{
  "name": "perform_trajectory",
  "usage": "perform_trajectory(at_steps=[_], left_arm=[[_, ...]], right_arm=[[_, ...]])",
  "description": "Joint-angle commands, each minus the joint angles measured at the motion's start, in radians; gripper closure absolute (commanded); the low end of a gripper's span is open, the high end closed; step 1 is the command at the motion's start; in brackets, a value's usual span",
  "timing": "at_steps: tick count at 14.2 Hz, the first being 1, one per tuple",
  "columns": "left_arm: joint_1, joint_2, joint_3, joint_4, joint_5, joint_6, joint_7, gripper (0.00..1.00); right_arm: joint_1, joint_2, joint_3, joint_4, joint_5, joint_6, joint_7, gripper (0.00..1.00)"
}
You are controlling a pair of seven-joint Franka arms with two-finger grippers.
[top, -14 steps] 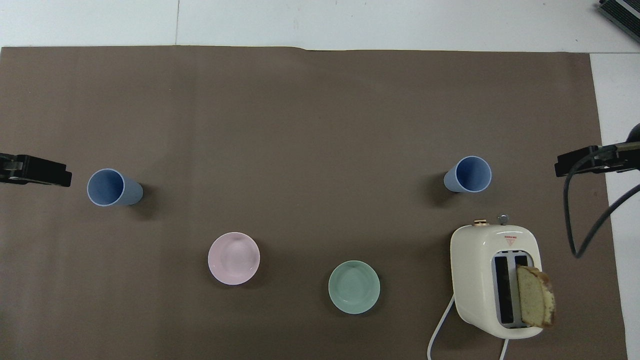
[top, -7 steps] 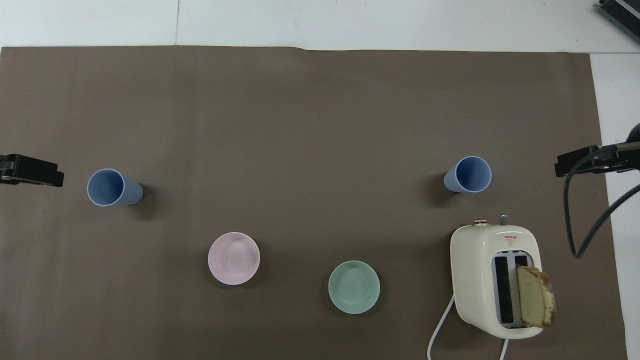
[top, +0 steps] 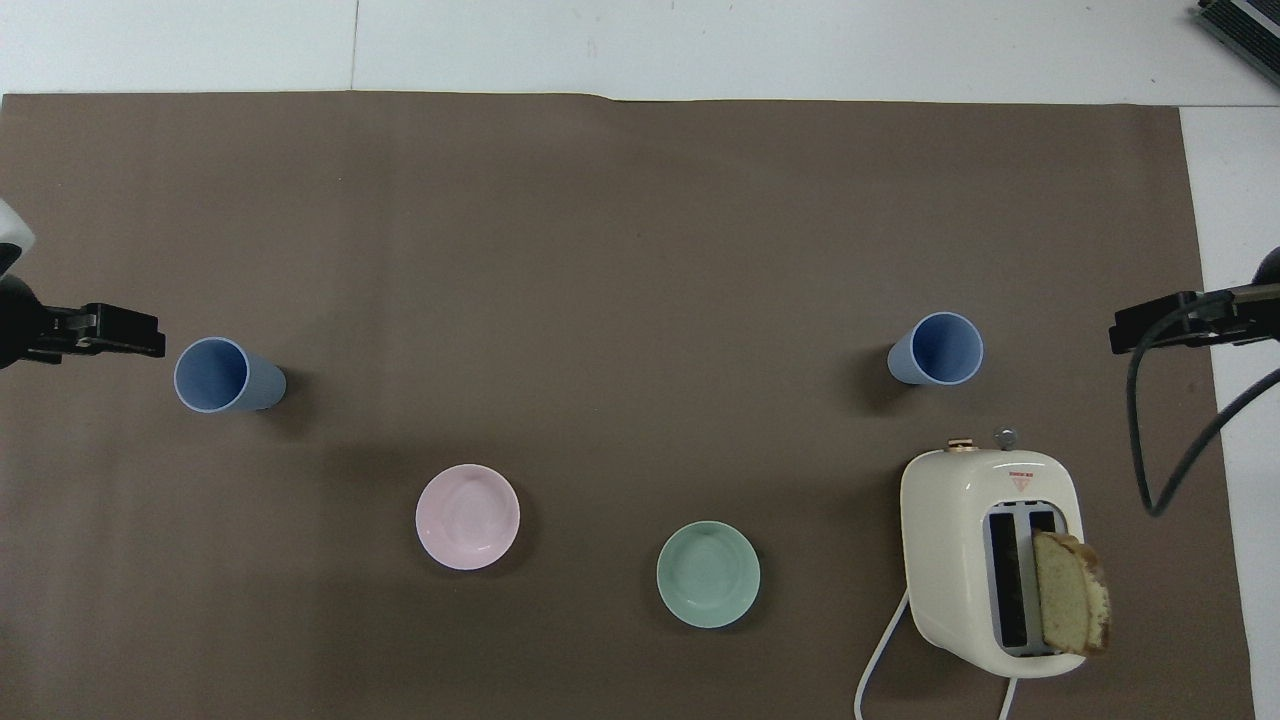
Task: Stack blue cups with both arms
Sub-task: 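Reach the left gripper to the blue cup and grasp it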
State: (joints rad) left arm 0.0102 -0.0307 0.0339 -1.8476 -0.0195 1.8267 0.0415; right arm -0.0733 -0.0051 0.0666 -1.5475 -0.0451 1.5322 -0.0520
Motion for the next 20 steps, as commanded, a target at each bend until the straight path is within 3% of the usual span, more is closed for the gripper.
perform_trajectory(at_steps=[1, 5, 10, 11, 12, 13, 16, 20], left_arm=[[0.023, 0.011, -0.008, -0.091, 0.010, 0.126, -0.002, 0.00], [0.073, 0.103, -0.008, -0.159, -0.017, 0.256, 0.008, 0.00], [0.060, 0.136, -0.009, -0.254, -0.023, 0.379, 0.008, 0.00], [0.059, 0.138, -0.009, -0.254, -0.025, 0.378, 0.008, 0.26], [0.060, 0.138, -0.009, -0.254, -0.025, 0.378, 0.009, 0.73], [0.059, 0.138, -0.011, -0.252, -0.025, 0.375, 0.011, 1.00], [0.056, 0.155, -0.014, -0.217, -0.028, 0.364, 0.032, 1.00], [0.053, 0.164, -0.015, -0.086, -0.051, 0.303, 0.032, 1.00]], right_arm=[[-0.013, -0.019, 0.006, -0.022, 0.004, 0.006, -0.017, 0.00], [-0.013, -0.019, 0.006, -0.022, 0.002, 0.006, -0.017, 0.00], [-0.013, -0.019, 0.006, -0.022, 0.004, 0.006, -0.017, 0.00], [-0.013, -0.019, 0.006, -0.022, 0.004, 0.006, -0.017, 0.00], [-0.013, -0.019, 0.006, -0.022, 0.002, 0.006, -0.017, 0.00], [-0.013, -0.019, 0.006, -0.022, 0.002, 0.006, -0.017, 0.00], [-0.013, -0.019, 0.006, -0.022, 0.004, 0.006, -0.017, 0.00], [-0.013, -0.019, 0.006, -0.022, 0.004, 0.006, -0.017, 0.00]])
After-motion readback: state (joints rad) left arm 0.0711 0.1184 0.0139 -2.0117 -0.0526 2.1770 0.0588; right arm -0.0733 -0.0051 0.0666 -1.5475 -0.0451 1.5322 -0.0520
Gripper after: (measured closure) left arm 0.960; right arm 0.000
